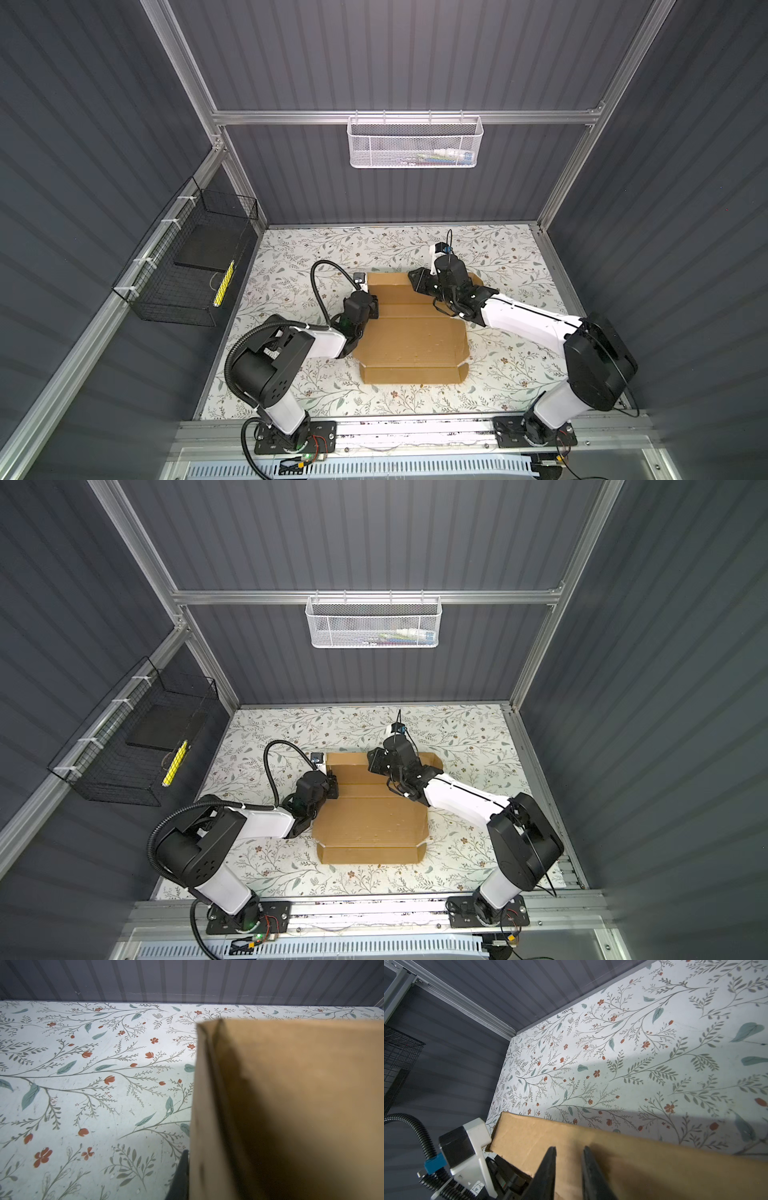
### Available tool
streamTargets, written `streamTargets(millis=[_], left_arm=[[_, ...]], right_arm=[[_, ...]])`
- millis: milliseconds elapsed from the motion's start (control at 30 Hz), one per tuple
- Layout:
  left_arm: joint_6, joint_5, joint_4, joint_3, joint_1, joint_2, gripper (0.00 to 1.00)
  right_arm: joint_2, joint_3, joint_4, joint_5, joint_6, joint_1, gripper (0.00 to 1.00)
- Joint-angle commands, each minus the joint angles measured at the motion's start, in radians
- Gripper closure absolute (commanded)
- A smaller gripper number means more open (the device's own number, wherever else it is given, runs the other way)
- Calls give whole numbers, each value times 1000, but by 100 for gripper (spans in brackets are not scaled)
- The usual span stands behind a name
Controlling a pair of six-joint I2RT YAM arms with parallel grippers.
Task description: Fold the paper box
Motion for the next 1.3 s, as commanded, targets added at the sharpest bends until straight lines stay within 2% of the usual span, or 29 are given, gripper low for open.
streamTargets(millis=[0, 133, 367, 700, 867, 1000, 1267], left_arm=[[-1, -6, -4, 5, 4, 20, 93], [-1, -9, -8, 8, 4, 16, 95], [-6, -25, -60, 12, 4, -13, 95], [-6, -18, -85, -9, 4, -63, 99], [-10, -16, -85, -16, 4, -70, 99], [-10, -14, -92, -13, 4, -73, 99], [-16, -12, -89, -20, 4, -81, 99]], right_arm=[[21, 0, -60, -7, -1, -2, 74], [9, 2, -67, -1, -7, -3, 72], [-78, 9, -130, 30, -57, -15, 55], [-309, 11, -395, 99, -190, -45, 35], [-388, -27, -477, 125, -215, -66, 31], [-420, -70, -478, 121, -208, -93, 28], [-357, -86, -439, 66, -195, -137, 27]])
